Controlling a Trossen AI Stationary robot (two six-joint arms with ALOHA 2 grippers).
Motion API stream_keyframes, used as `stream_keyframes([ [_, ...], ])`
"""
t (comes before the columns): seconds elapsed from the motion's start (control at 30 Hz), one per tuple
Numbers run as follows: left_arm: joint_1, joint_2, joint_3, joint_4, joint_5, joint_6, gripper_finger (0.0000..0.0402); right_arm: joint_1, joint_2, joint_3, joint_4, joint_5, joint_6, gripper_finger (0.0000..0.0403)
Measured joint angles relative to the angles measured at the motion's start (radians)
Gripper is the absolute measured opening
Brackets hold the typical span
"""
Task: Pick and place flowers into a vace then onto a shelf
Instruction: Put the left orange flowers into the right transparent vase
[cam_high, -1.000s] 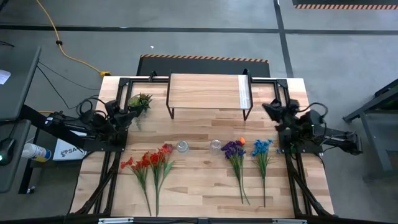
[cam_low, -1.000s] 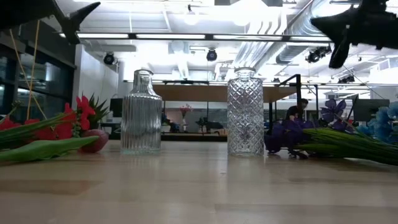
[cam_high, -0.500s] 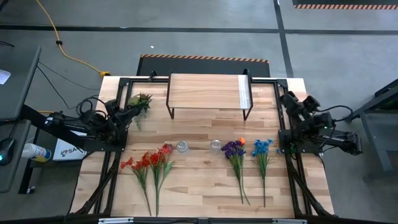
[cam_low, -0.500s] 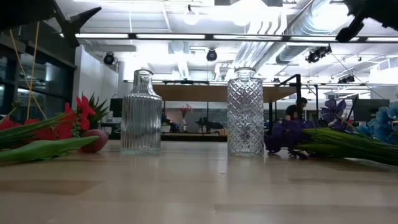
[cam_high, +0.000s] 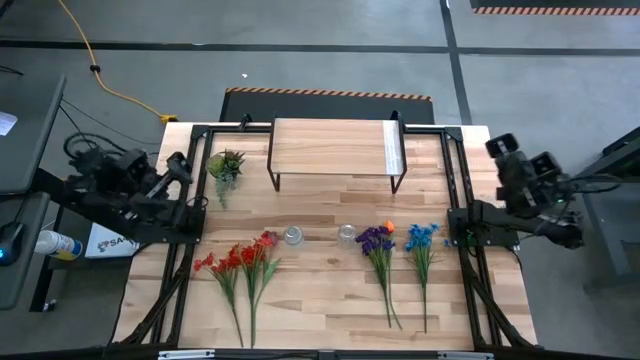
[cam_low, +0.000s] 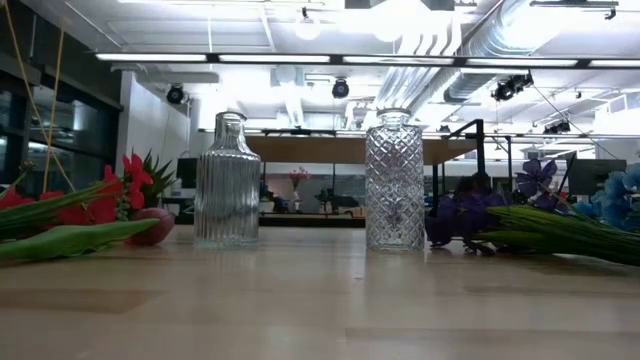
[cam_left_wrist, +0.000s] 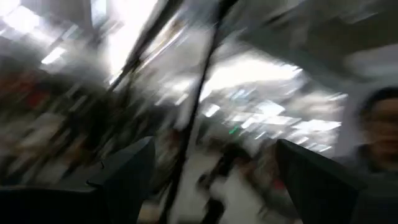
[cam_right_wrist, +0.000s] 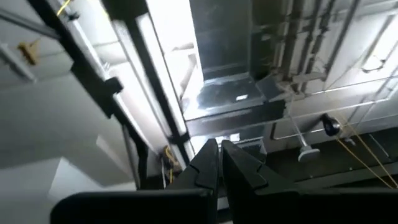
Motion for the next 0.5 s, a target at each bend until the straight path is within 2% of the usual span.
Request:
stream_keyframes([
  [0.07,0.0,0.031,0.087,-0.169,-0.078,-0.034,0.0365,0.0,0.032,0.075,-0.077,-0.021,-0.017,0.0012],
  [0.17,0.0,0.068,0.175,-0.27,-0.108,-0.072,0.0365,0.0,0.099,0.188,-0.18,-0.044,-0.04,0.0012],
  [0.33,0.0,0.089,0.226,-0.262,-0.032,-0.08,0.0365,0.0,0.222,0.365,-0.332,-0.073,-0.074,0.0012],
  [0.5,0.0,0.088,0.226,-0.219,-0.015,-0.109,0.0365,0.0,0.337,0.508,-0.457,-0.088,-0.122,0.0012],
])
